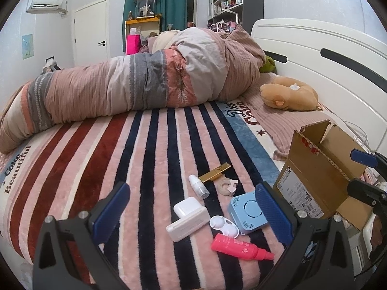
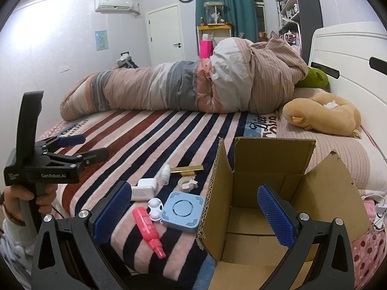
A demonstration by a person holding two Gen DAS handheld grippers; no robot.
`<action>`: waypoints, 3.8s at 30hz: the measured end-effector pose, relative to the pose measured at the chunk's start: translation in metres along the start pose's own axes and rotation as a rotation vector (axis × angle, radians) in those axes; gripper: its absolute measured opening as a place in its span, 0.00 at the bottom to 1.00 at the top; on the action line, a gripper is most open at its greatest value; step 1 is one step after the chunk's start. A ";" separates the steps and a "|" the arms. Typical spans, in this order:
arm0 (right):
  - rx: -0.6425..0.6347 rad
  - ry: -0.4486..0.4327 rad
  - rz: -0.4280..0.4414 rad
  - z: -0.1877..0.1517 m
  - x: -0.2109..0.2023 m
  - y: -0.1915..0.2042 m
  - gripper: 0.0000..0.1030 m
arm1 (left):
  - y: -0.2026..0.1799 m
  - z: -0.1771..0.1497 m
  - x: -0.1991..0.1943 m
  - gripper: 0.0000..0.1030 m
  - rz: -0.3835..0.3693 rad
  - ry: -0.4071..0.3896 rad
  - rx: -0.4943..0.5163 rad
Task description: Organize rigid objects
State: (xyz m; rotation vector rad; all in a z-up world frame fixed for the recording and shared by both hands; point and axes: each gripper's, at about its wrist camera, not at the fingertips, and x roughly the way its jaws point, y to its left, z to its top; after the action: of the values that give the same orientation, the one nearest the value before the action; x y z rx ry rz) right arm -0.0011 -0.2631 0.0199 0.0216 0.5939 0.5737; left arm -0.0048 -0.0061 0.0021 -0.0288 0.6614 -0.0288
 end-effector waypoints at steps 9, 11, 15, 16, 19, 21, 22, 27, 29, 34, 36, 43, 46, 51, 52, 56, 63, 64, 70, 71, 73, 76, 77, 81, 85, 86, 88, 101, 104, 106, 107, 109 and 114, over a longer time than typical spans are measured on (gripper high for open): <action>0.006 0.008 0.003 -0.002 -0.003 0.000 1.00 | -0.003 -0.001 -0.005 1.00 -0.013 -0.018 0.009; 0.009 0.010 0.001 -0.003 -0.003 0.000 1.00 | -0.003 -0.001 -0.006 1.00 -0.015 -0.019 0.008; 0.009 0.008 -0.001 -0.003 -0.004 0.001 1.00 | -0.003 -0.001 -0.006 1.00 -0.014 -0.020 0.008; 0.008 0.008 -0.002 -0.003 -0.004 0.001 1.00 | -0.003 -0.001 -0.006 1.00 -0.012 -0.021 0.007; 0.008 0.011 -0.001 -0.003 -0.004 0.000 1.00 | -0.004 -0.001 -0.007 1.00 -0.010 -0.024 0.006; 0.009 0.010 0.000 -0.003 -0.004 0.000 1.00 | -0.004 -0.001 -0.007 1.00 -0.009 -0.023 0.006; 0.009 0.009 0.001 -0.003 -0.004 0.000 1.00 | -0.004 -0.001 -0.007 1.00 -0.007 -0.024 0.007; 0.013 0.011 0.013 -0.005 -0.004 0.001 1.00 | -0.005 -0.002 -0.008 1.00 -0.010 -0.026 0.009; 0.013 0.016 0.022 -0.005 -0.004 0.002 1.00 | -0.003 -0.002 -0.009 1.00 -0.020 -0.034 0.010; -0.002 0.034 -0.003 -0.003 0.000 0.014 1.00 | 0.008 -0.003 -0.010 1.00 -0.049 -0.053 0.002; -0.010 0.035 -0.014 -0.001 0.001 0.020 1.00 | 0.016 -0.003 -0.010 1.00 -0.061 -0.055 -0.003; -0.090 0.013 -0.007 0.011 0.015 0.056 0.90 | 0.050 -0.007 -0.007 1.00 -0.053 -0.060 -0.019; -0.090 0.079 0.034 0.011 0.041 0.068 0.66 | 0.064 -0.011 -0.002 1.00 -0.061 -0.047 -0.027; -0.061 0.278 0.046 -0.014 0.108 0.085 0.62 | 0.080 -0.026 0.014 1.00 -0.099 -0.004 -0.043; -0.064 0.311 0.022 -0.020 0.119 0.085 0.62 | 0.083 -0.030 0.017 1.00 -0.105 0.007 -0.045; -0.064 0.425 -0.103 -0.036 0.154 0.073 0.79 | 0.085 -0.042 0.026 0.99 -0.133 0.039 -0.040; -0.053 0.504 -0.159 -0.045 0.182 0.053 0.85 | 0.082 -0.048 0.031 0.99 -0.167 0.048 -0.034; -0.055 0.512 -0.165 -0.046 0.186 0.051 0.85 | 0.081 -0.048 0.031 0.99 -0.167 0.044 -0.032; -0.020 0.569 -0.142 -0.048 0.211 0.039 0.85 | 0.078 -0.048 0.027 0.99 -0.172 0.036 -0.025; -0.014 0.570 -0.136 -0.048 0.214 0.037 0.85 | 0.078 -0.048 0.027 0.99 -0.171 0.037 -0.023; 0.001 0.566 -0.127 -0.047 0.217 0.034 0.83 | 0.079 -0.048 0.027 0.99 -0.173 0.043 -0.024; -0.007 0.560 -0.138 -0.049 0.220 0.034 0.79 | 0.080 -0.048 0.030 0.99 -0.191 0.065 -0.032; -0.018 0.544 -0.136 -0.048 0.219 0.035 0.78 | 0.080 -0.047 0.031 0.99 -0.206 0.075 -0.036; -0.081 0.451 -0.137 -0.040 0.208 0.046 0.78 | 0.079 -0.045 0.034 0.99 -0.245 0.089 -0.037; -0.079 0.347 -0.045 -0.026 0.188 0.057 0.78 | 0.080 -0.035 0.040 0.99 -0.367 0.103 -0.058; -0.093 0.319 -0.021 -0.022 0.181 0.062 0.78 | 0.080 -0.031 0.041 0.99 -0.396 0.107 -0.065; -0.130 0.269 0.009 -0.012 0.169 0.074 0.78 | 0.078 -0.021 0.043 0.98 -0.469 0.117 -0.069; -0.189 -0.042 0.083 0.027 0.061 0.086 0.78 | -0.005 0.054 0.026 0.41 -0.788 0.144 0.001; -0.157 -0.071 0.055 0.027 0.040 0.063 0.78 | -0.037 0.066 0.022 0.38 -0.787 0.145 0.047; -0.113 -0.082 0.050 0.026 0.026 0.040 0.78 | -0.064 0.074 0.020 0.36 -0.792 0.148 0.086; -0.092 -0.087 0.046 0.024 0.021 0.028 0.78 | -0.076 0.076 0.019 0.35 -0.792 0.149 0.102; -0.065 -0.098 0.019 0.020 0.009 0.008 0.78 | -0.105 0.082 0.018 0.32 -0.801 0.155 0.145; 0.030 -0.082 -0.037 0.004 -0.015 -0.041 0.77 | -0.171 0.086 0.032 0.30 -0.804 0.209 0.244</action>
State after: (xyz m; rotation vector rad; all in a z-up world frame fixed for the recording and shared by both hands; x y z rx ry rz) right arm 0.0111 -0.3047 0.0237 0.0621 0.5223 0.5251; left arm 0.0700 -0.1762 0.0567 -0.0559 0.8154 -0.8956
